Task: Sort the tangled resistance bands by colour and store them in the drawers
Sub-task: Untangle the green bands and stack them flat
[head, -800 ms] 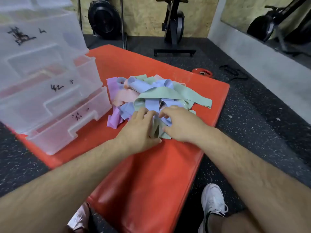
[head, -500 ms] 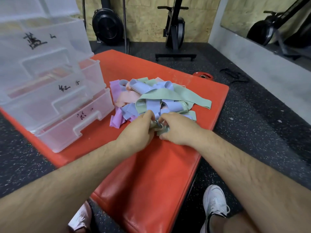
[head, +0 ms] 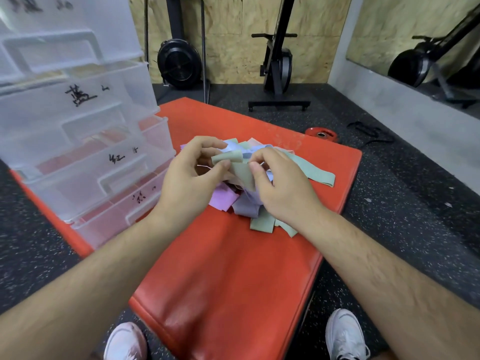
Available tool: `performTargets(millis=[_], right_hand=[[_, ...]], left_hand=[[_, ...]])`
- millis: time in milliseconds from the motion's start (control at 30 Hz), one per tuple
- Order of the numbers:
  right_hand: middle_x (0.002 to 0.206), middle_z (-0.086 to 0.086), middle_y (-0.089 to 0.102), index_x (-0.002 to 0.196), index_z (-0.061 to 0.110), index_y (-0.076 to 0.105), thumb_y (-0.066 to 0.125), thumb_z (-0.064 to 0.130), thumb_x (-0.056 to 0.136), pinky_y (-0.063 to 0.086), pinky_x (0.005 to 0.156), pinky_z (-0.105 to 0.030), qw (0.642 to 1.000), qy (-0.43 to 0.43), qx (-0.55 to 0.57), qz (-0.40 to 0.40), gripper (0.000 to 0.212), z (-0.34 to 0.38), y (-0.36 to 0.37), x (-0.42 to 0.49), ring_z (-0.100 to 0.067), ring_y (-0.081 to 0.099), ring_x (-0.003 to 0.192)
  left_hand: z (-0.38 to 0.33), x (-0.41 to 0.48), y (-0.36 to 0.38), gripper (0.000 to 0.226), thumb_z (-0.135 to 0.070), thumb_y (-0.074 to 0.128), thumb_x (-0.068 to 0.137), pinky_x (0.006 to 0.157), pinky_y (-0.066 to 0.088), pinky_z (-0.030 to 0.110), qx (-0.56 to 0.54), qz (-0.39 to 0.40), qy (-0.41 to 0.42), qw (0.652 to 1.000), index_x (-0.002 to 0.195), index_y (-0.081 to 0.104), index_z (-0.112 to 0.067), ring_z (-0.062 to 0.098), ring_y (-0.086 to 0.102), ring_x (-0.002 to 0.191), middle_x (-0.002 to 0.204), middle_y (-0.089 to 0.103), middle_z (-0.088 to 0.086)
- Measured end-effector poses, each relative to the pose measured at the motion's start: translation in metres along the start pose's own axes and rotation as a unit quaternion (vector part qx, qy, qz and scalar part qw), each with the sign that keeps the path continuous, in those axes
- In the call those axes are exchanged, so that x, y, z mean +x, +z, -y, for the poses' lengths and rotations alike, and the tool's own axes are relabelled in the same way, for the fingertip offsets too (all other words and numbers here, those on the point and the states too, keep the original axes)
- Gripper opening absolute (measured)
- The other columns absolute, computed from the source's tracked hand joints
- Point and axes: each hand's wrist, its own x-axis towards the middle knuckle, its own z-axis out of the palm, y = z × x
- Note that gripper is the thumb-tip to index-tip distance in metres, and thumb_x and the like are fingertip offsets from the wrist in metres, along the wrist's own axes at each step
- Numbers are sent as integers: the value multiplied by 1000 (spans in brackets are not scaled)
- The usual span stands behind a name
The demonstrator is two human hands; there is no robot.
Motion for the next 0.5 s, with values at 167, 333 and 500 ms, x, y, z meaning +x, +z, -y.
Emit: performTargets(millis=[167, 333, 500], right_hand=[[82, 3, 62, 97, 19, 53, 44, 18, 104, 48, 73, -46, 999, 11, 37, 15, 11, 9, 4, -1, -18, 57, 77], [86, 1, 63, 95, 20, 55, 44, 15, 103, 51, 69, -43, 987, 43, 145, -58, 15, 20, -1, 13, -19, 57, 74], [84, 3, 63, 94, 24, 57, 45, 11, 105, 53, 71, -38, 957, 44, 270, -97, 20, 44, -20, 27, -12, 59, 78]], left_hand=[[3, -2, -3, 18, -13, 63, 95, 79, 57, 44, 28, 0, 5, 1000, 106, 69, -26, 17, 67, 90, 98, 72, -4], [6, 5, -9, 15, -26, 70, 92, 80, 55, 31, 25, 16, -14, 999, 107, 71, -25, 10, 65, 85, 102, 71, 6], [1, 8, -11, 7, -26, 66, 95, 81, 54, 41, 40, 28, -5, 999, 100, 71, -27, 17, 67, 89, 102, 72, -5]])
